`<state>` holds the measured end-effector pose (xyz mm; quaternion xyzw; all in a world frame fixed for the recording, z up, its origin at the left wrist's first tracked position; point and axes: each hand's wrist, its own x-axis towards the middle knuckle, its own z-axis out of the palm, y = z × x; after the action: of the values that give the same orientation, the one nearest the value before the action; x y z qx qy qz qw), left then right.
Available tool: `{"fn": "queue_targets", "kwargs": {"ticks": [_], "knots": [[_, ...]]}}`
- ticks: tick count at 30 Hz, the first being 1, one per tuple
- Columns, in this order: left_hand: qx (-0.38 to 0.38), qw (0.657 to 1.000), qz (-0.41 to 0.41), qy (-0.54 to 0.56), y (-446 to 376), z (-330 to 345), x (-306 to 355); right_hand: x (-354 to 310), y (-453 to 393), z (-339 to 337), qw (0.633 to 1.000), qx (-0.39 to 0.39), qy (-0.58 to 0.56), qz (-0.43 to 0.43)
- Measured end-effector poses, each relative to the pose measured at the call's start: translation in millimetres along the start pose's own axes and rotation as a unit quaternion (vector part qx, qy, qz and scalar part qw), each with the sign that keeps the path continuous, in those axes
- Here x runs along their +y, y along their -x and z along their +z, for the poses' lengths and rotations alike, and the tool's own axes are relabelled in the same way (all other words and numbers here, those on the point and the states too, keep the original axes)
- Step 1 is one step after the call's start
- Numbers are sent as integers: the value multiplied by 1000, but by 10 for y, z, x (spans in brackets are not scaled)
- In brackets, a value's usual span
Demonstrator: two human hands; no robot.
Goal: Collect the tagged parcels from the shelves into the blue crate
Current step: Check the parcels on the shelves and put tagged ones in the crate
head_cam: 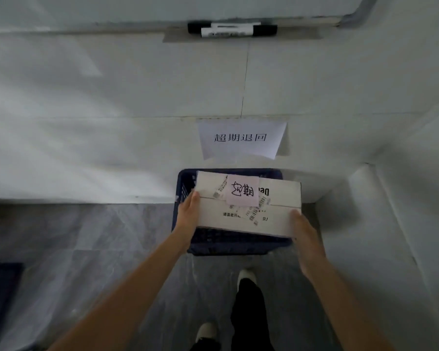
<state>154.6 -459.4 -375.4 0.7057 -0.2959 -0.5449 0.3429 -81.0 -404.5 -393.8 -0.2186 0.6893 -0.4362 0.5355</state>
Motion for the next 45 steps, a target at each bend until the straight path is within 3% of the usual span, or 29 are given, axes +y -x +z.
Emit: {"fn": "queue_targets", "kwargs": {"ticks": [11, 20, 25, 31, 35, 40, 45], "knots": [[47, 980, -186, -58, -1444, 772, -1334, 1206, -1797, 54, 987, -20, 75, 143], [-2, 964, -231, -131, -2431, 956, -2277, 1956, -2606, 170, 969, 33, 80, 232], [-67, 967, -183, -162, -2966, 1132, -2415, 2143, -3145, 249, 960, 59, -30, 273], [-46, 953, -40, -296, -3481, 1353, -2411, 2283, -3775, 400, 960, 58, -95, 257], [-4, 861, 20, -509, -3721, 1322, -2467, 2432, -4091, 557, 959, 39, -109, 257], [-26, 750, 86, -656, -3854, 1234, -2655, 2626, -4333, 672, 960, 23, -100, 260], [-42, 748, 93, -656, -3864, 1209, -2665, 2651, -4347, 668, 970, -3, 17, 242]]}}
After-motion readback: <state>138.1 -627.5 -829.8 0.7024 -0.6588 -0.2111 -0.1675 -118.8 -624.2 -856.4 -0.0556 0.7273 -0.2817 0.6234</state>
